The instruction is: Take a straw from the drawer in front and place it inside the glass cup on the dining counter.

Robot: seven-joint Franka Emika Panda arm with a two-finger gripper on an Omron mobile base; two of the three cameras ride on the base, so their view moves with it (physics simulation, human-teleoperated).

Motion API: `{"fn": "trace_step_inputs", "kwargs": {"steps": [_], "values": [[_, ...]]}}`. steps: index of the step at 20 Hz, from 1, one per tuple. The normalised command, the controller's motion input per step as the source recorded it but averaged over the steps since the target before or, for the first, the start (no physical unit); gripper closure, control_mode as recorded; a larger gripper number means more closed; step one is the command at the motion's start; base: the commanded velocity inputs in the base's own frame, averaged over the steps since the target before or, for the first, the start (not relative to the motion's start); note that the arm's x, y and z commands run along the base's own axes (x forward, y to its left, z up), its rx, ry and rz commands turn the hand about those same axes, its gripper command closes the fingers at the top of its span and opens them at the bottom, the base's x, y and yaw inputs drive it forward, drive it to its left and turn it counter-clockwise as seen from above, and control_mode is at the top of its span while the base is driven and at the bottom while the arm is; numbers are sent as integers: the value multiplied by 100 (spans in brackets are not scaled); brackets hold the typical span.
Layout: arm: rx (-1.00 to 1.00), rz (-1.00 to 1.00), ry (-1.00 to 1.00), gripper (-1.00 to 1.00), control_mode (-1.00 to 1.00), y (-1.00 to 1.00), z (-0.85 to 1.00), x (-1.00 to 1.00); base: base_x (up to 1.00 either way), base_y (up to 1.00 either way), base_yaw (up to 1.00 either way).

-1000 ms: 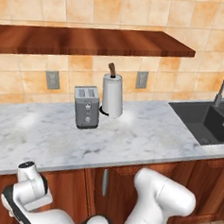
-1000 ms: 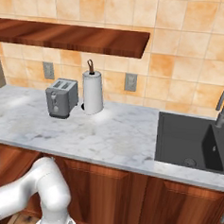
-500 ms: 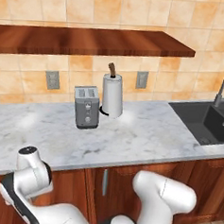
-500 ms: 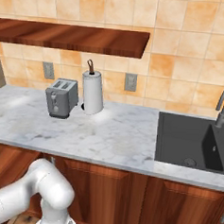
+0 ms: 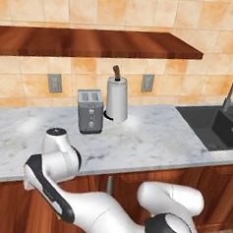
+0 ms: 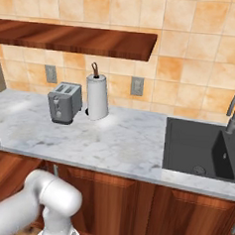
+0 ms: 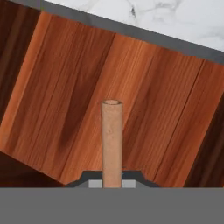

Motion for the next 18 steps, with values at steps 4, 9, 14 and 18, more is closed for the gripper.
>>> {"fn": "trace_step_inputs", "kwargs": {"steps": [4, 9, 14, 18], "values": [[17, 0, 0, 100, -100, -87, 100, 14, 0, 0, 0], [8, 0, -3, 100, -100, -91, 100, 37, 0, 0, 0], [0, -1, -13, 100, -100, -77, 100, 58, 0, 0, 0], [-7, -2, -16, 100, -100, -84, 99, 36, 0, 0, 0]]}}
